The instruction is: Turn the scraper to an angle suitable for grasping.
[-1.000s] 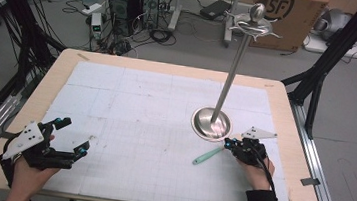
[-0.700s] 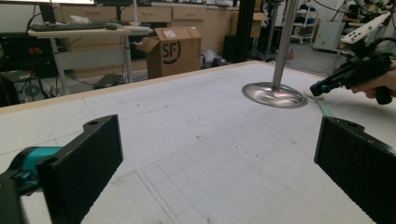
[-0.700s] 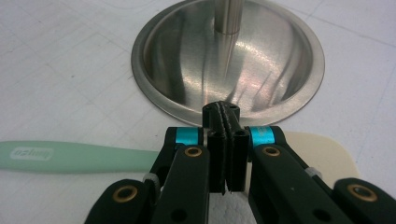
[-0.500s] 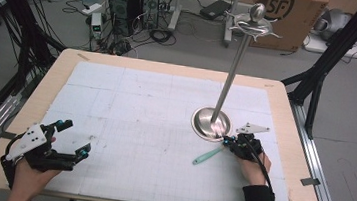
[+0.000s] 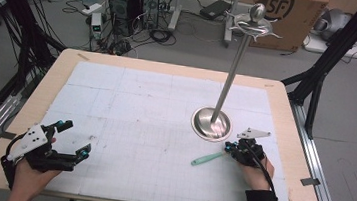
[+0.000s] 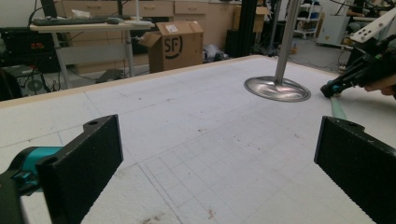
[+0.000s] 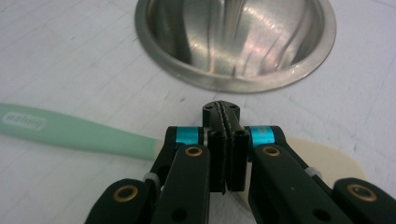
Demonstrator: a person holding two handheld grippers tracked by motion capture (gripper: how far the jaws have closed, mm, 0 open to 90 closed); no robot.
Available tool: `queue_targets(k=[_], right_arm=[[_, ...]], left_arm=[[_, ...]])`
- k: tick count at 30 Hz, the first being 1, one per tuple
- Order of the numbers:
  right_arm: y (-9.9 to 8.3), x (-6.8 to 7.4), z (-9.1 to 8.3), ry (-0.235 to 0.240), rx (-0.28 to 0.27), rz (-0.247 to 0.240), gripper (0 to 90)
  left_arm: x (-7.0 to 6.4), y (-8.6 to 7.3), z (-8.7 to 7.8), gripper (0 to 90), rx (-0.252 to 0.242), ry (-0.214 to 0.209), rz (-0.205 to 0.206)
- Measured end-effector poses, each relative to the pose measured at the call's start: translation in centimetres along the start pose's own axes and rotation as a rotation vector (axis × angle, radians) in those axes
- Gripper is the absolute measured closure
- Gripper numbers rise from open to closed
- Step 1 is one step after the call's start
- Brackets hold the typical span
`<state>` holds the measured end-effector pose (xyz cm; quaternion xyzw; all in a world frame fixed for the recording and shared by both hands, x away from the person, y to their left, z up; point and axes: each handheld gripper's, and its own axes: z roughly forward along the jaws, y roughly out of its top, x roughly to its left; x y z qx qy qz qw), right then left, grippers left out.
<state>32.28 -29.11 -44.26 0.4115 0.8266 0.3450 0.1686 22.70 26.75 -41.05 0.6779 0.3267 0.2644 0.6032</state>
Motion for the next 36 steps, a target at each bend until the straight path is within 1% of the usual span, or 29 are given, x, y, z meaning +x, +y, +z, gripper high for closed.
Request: queue_targets(k=[4,6,9,11,13,14,15,18,19,22,23,24,27,28,32,33,35,36], right_arm=[[-0.9,0.1,-0.8,0.034,-0.009,0.041,89.7],[-1.5,0.3,-1.3,0.055,-0.011,0.072,89.7],[-2.1,0.5,-2.0,0.079,-0.002,0.091,89.7],[-2.5,0.6,-2.3,0.085,-0.002,0.101,89.7],[-2.8,1.0,-2.6,0.08,0.003,0.108,89.7],[-2.8,1.0,-2.6,0.08,0.003,0.108,89.7],[-2.9,1.6,-3.0,0.078,0.018,0.103,89.7],[-3.1,2.0,-3.3,0.086,0.029,0.095,89.7],[-3.3,2.4,-3.7,0.094,0.039,0.092,89.7],[-3.7,2.8,-4.1,0.122,0.051,0.084,89.7],[-3.7,2.8,-4.1,0.122,0.051,0.084,89.7],[-3.8,3.0,-4.4,0.135,0.058,0.083,89.7],[-4.0,3.4,-4.7,0.142,0.07,0.079,89.7],[-4.0,3.5,-4.7,0.141,0.071,0.071,89.7],[-4.1,3.4,-4.7,0.154,0.065,0.076,89.7],[-4.2,2.9,-4.7,0.185,0.057,0.076,89.5],[-4.2,2.7,-4.8,0.191,0.052,0.073,89.4],[-4.2,2.2,-5.2,0.225,-0.002,0.094,89.3]], left_arm=[[-0.1,0.1,0.1,1.7,0.0,-0.003,0.003],[-0.1,0.1,0.2,1.7,0.0,-0.007,0.004],[0.0,0.1,0.5,1.7,-0.001,-0.009,0.004],[0.0,0.2,0.6,1.7,0.001,-0.012,0.005],[-0.1,0.2,0.8,1.7,0.001,-0.015,0.004],[-0.1,0.2,0.9,1.7,0.002,-0.02,0.005],[-0.2,0.3,1.2,1.7,0.002,-0.025,0.005],[-0.2,0.3,1.4,1.7,0.003,-0.03,0.008],[-0.2,0.3,1.6,1.7,0.002,-0.033,0.008],[-0.3,0.4,1.9,1.7,0.003,-0.041,0.007],[-0.3,0.4,1.9,1.7,0.003,-0.043,0.007],[-0.3,0.5,2.1,1.7,0.004,-0.045,0.012],[-0.3,0.5,2.2,1.7,0.003,-0.043,0.009],[-0.2,0.5,2.2,1.7,0.001,-0.044,0.008],[-0.3,0.7,2.1,1.7,-0.005,-0.045,0.006],[-0.3,0.7,2.1,1.7,-0.005,-0.044,0.008],[-0.3,0.8,2.0,1.7,-0.008,-0.045,0.012],[-0.3,0.8,2.0,1.7,-0.008,-0.047,0.015]])
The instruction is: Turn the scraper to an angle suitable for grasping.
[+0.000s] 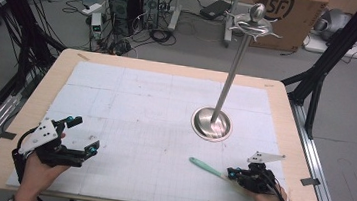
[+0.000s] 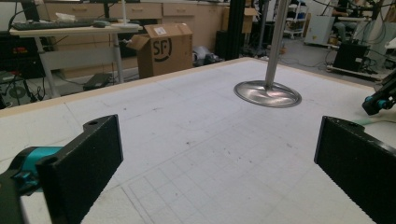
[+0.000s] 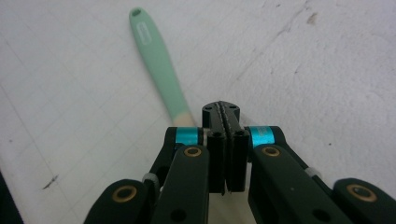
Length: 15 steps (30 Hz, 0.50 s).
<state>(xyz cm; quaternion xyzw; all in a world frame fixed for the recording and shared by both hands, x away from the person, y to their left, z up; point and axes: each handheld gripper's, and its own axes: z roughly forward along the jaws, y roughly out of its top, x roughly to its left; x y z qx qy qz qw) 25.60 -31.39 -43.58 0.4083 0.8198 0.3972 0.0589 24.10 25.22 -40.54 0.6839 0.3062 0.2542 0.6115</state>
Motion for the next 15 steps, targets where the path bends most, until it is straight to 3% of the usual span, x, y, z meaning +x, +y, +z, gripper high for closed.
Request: queue_targets(k=[3,6,7,8,10,13,15], right_arm=[[0.4,0.1,-1.0,0.028,-0.089,-0.045,77.3],[0.9,0.6,-1.4,0.039,-0.139,-0.116,52.3],[0.9,0.6,-1.4,0.039,-0.139,-0.116,52.3],[1.2,0.8,-1.4,0.052,-0.152,-0.129,36.9],[1.4,0.8,-1.3,0.072,-0.137,-0.121,24.8],[1.4,0.9,-1.3,0.082,-0.122,-0.155,20.7],[1.4,1.3,-1.3,0.091,-0.105,-0.215,11.6]], left_arm=[[0.1,0.0,-0.1,1.7,0.002,0.002,-0.002],[0.1,-0.1,-0.2,1.7,0.003,0.005,-0.002],[0.1,-0.1,-0.2,1.7,0.003,0.005,-0.002],[0.1,-0.1,-0.3,1.7,0.001,0.004,-0.005],[0.1,0.0,-0.4,1.7,0.0,0.006,-0.004],[0.0,0.1,-0.6,1.7,-0.006,-0.001,-0.006],[0.0,0.1,-0.7,1.7,-0.015,-0.002,-0.007]])
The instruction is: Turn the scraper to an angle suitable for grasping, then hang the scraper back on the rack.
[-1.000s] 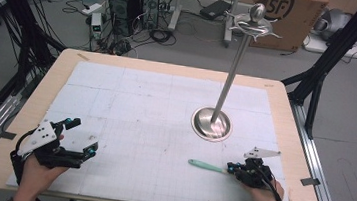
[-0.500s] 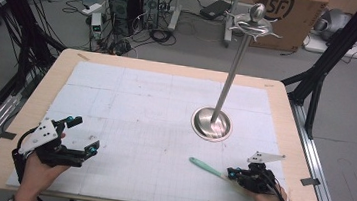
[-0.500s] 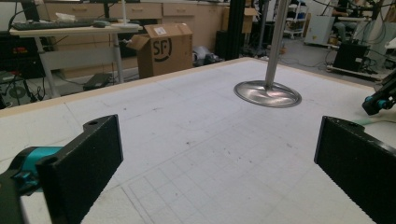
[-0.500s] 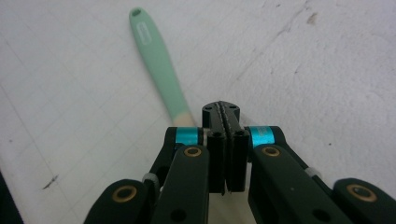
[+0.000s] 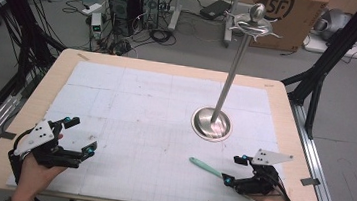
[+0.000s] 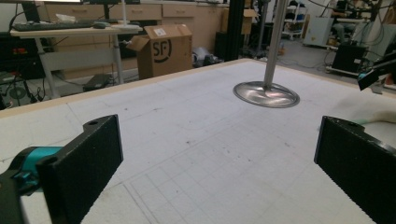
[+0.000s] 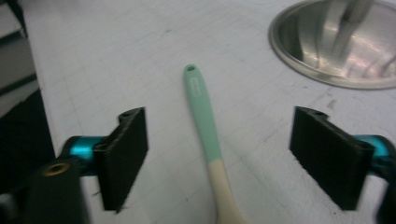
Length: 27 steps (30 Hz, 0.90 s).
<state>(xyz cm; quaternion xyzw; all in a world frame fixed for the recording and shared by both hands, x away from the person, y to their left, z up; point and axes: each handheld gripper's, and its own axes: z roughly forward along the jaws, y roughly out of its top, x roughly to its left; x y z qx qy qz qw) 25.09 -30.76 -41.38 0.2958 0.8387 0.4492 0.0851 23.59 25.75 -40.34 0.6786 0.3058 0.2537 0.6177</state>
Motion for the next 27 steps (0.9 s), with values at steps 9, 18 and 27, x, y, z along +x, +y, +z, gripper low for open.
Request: queue_targets(k=[9,18,27], right_arm=[[0.7,0.7,-0.5,-0.02,-0.006,-0.088,0.0],[1.6,0.6,0.3,0.036,0.127,-0.169,5.7],[3.1,-0.7,1.7,0.05,0.32,-0.19,10.7]], left_arm=[[0.1,-0.1,-0.2,1.7,0.004,0.008,-0.005],[0.0,-0.2,-0.2,1.7,0.016,0.009,-0.006],[0.0,-0.3,-0.2,1.7,0.022,0.015,-0.004]])
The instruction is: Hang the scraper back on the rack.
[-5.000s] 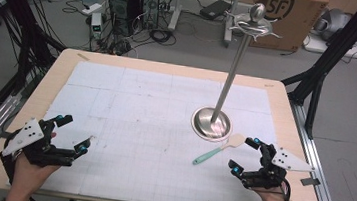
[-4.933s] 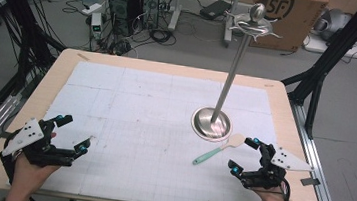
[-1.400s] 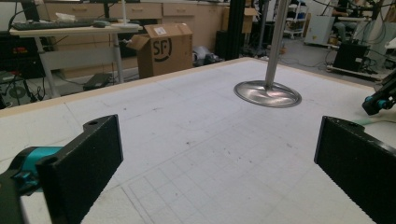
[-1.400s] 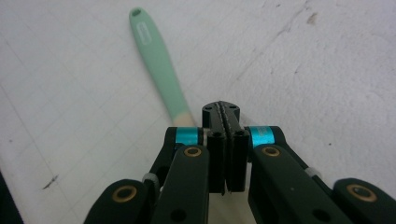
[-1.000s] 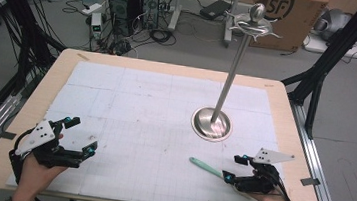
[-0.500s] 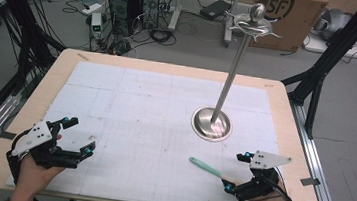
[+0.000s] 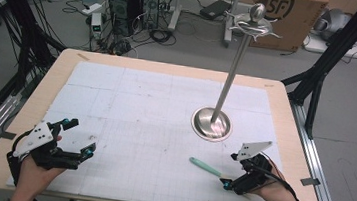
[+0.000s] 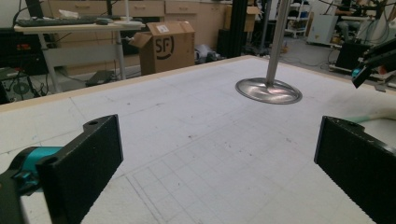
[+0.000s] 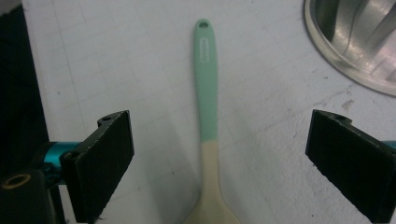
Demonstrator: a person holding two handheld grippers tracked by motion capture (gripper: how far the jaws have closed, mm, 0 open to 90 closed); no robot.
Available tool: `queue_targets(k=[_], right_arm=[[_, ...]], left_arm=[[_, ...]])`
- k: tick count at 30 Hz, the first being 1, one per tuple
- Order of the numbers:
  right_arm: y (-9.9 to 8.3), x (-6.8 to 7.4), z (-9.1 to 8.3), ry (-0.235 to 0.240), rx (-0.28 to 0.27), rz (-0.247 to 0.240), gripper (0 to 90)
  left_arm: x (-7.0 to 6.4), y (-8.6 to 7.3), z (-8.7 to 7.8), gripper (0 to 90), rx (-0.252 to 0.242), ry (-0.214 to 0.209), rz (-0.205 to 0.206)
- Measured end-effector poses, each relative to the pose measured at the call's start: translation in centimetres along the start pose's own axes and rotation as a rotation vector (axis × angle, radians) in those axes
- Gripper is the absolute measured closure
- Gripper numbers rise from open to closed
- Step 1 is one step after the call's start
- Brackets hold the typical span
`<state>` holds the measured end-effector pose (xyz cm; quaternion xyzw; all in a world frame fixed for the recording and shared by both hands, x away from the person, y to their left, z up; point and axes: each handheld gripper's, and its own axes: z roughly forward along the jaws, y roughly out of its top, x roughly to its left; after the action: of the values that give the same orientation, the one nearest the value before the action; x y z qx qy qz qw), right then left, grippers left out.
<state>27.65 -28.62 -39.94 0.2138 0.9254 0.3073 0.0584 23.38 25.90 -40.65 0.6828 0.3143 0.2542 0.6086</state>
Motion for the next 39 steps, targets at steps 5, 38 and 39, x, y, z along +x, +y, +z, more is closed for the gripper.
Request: queue_targets(k=[5,38,39], right_arm=[[1.1,0.0,0.4,0.023,0.118,-0.027,20.0],[3.6,0.6,3.5,0.011,0.525,-0.045,75.5],[3.6,0.3,3.4,0.026,0.534,-0.021,78.8]], left_arm=[[0.1,0.0,0.0,1.7,0.001,0.001,-0.001],[0.1,-0.1,0.2,1.7,0.011,0.002,-0.006],[0.1,-0.1,0.2,1.7,0.01,0.0,-0.007]])
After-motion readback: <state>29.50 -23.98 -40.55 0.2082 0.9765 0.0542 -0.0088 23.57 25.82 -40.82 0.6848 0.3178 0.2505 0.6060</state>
